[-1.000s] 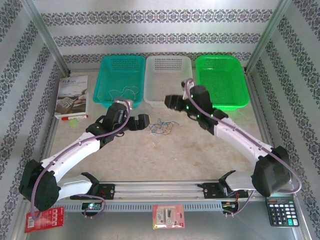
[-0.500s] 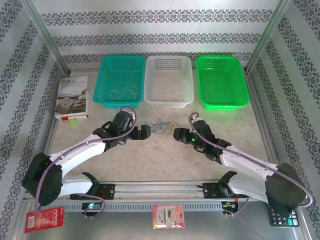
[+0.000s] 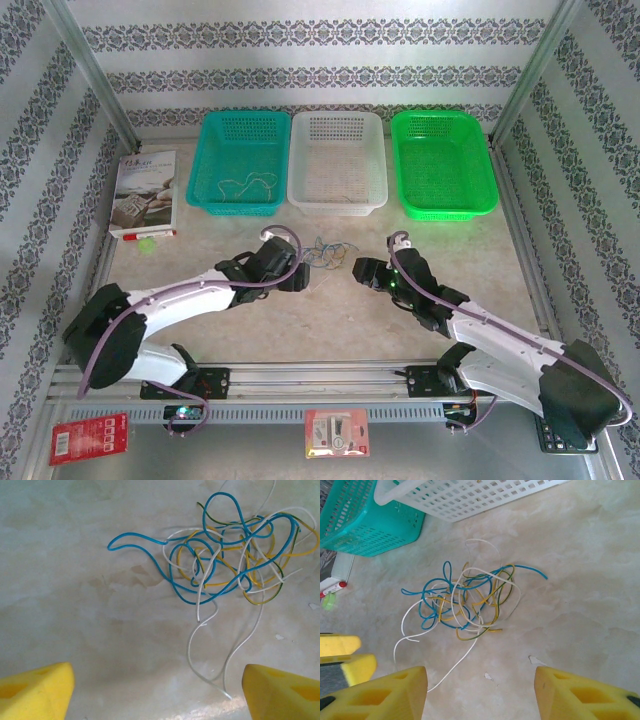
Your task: Untangle the cables
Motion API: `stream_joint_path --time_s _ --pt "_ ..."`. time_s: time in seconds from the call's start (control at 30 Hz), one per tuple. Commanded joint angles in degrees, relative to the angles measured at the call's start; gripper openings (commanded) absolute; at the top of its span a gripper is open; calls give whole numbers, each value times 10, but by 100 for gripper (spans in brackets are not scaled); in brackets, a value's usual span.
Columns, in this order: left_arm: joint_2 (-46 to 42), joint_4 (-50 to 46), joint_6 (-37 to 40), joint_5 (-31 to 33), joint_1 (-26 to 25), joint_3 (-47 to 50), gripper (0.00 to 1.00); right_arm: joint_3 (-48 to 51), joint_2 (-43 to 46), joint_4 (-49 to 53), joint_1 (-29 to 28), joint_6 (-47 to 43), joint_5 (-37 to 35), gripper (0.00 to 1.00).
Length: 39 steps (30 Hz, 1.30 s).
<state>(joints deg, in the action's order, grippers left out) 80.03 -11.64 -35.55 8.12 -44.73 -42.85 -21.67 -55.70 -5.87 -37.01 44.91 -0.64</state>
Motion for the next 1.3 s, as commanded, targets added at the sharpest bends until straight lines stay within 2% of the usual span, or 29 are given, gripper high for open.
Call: stream_joint_path --time_s 0.0,0.37,0.53,0.8,1.03,1.13,1.27 --pt "30 -17 -11 44 -23 -30 82 8 14 -10 -6 4 -10 59" --pt "124 -32 -22 94 -53 -73 75 -5 10 -12 -2 -8 11 59" --pt "146 -32 -22 104 -58 -77 73 -16 12 -12 -2 -11 15 59" --pt "164 -29 -18 105 -60 -78 65 -32 1 -15 0 -16 25 59" --pt "173 -27 -15 103 -61 -78 48 -43 -3 -15 3 -18 29 59" --pt "174 -26 -14 102 -61 -79 38 -48 -6 -16 4 -18 32 59" --pt "172 -29 -8 96 -61 -82 19 -55 -7 -14 5 -21 36 59"
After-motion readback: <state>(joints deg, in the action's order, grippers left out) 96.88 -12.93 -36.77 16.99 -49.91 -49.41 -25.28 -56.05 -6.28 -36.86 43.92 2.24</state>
